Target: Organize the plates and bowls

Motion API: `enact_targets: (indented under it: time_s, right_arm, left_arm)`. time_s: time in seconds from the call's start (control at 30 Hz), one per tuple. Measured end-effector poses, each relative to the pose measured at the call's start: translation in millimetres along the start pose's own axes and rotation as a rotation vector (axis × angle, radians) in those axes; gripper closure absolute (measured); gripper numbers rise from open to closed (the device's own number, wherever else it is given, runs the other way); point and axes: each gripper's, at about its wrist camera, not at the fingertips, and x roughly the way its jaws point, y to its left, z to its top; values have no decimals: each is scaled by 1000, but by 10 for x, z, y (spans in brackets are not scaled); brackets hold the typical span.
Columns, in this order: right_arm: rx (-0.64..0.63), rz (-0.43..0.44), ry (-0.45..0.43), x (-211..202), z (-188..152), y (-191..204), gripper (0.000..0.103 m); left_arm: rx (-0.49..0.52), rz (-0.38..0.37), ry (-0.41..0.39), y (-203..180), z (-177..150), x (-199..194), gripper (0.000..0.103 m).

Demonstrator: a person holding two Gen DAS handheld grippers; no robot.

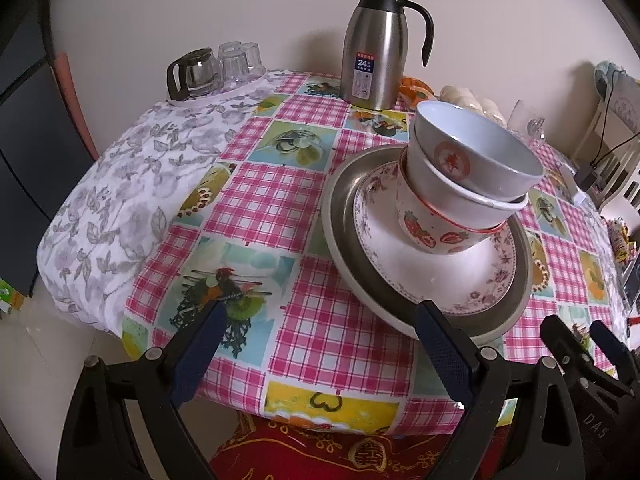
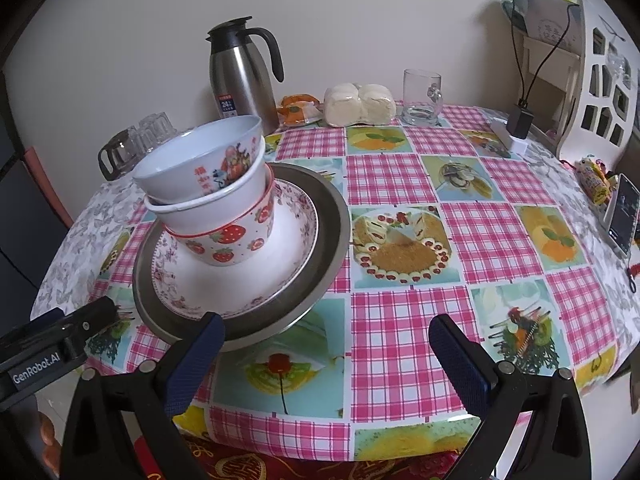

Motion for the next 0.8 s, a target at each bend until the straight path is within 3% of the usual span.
enact_targets:
  time_s: [0.37,0.8]
  right_arm:
    - [-1,-8,7,-5,-26,-22,0]
    - [-14,-17,15,25,-30,-18,0]
  left_arm:
    - [38,62,24,-67,-60,14,8]
    - [46,67,58,-68,-66,79,8]
